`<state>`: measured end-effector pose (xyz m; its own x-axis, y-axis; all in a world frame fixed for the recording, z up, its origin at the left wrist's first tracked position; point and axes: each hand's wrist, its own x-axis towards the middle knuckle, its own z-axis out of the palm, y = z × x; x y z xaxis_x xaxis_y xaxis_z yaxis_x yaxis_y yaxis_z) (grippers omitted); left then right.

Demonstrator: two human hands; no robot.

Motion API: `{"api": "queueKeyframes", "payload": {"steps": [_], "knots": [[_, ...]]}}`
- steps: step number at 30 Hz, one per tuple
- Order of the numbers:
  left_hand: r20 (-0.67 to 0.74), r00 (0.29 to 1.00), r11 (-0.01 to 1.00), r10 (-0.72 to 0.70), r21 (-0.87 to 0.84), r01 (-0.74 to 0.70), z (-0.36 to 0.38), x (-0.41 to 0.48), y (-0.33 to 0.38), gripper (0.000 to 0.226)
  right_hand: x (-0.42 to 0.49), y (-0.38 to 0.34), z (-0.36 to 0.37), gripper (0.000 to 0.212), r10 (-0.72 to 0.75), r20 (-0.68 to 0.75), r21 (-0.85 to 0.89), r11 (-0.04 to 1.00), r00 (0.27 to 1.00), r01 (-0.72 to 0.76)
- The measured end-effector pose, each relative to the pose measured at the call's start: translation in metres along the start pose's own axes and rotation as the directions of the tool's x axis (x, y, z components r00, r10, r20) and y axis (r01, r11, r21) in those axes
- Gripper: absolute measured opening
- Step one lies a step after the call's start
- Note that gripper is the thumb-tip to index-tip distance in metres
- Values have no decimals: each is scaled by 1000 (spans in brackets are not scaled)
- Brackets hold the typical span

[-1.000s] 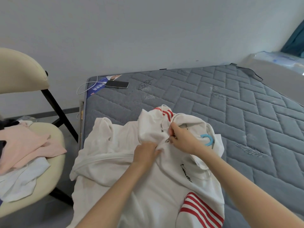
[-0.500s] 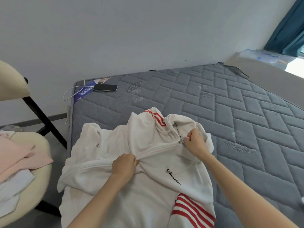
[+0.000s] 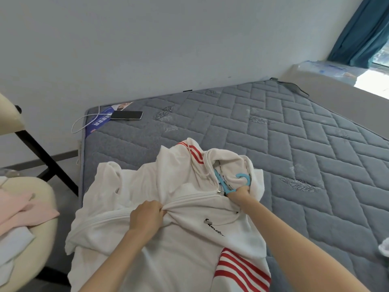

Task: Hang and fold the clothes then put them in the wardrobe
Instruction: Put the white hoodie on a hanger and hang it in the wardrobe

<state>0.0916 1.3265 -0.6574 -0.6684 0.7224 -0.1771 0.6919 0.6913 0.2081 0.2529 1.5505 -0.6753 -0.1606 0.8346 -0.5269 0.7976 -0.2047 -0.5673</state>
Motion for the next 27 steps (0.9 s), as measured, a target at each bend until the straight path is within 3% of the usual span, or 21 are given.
{"api": "queueKeyframes", "payload": {"steps": [4, 7, 13, 16, 18, 21, 24, 26, 27], "knots": [[-33, 998, 999, -48, 6, 48, -5, -2, -7, 29, 1, -7, 2, 68, -72, -89, 107, 991, 993, 81], [-68, 993, 996, -93, 12, 94, -9, -7, -21, 26, 5, -16, -8, 69, -137, -201, 47, 988, 970, 149], [-103, 983, 988, -155, -28, 152, -16, -15, -46, 27, 11, -34, -28, 58, -288, -259, -57, 957, 922, 283], [-106, 975, 980, -193, -63, 188, -21, -13, -63, 33, 14, -31, -40, 42, -309, -307, -125, 951, 900, 283], [-106, 974, 979, -201, -66, 195, -20, -12, -67, 30, 18, -31, -40, 44, -243, -276, -35, 969, 930, 243], [-66, 980, 982, -187, -3, 187, -18, -9, -64, 25, 17, -32, -34, 73, -77, -142, 266, 957, 987, 113], [-29, 985, 984, -172, 51, 174, -19, -6, -58, 24, 14, -35, -31, 71, 21, -135, 444, 895, 991, 41], [-7, 986, 984, -167, 53, 167, -22, -4, -48, 25, 11, -41, -29, 59, -30, -164, 383, 919, 986, 92], [13, 988, 986, -153, 62, 152, -24, -3, -42, 30, 9, -46, -30, 40, -100, -188, 324, 933, 977, 158]]}}
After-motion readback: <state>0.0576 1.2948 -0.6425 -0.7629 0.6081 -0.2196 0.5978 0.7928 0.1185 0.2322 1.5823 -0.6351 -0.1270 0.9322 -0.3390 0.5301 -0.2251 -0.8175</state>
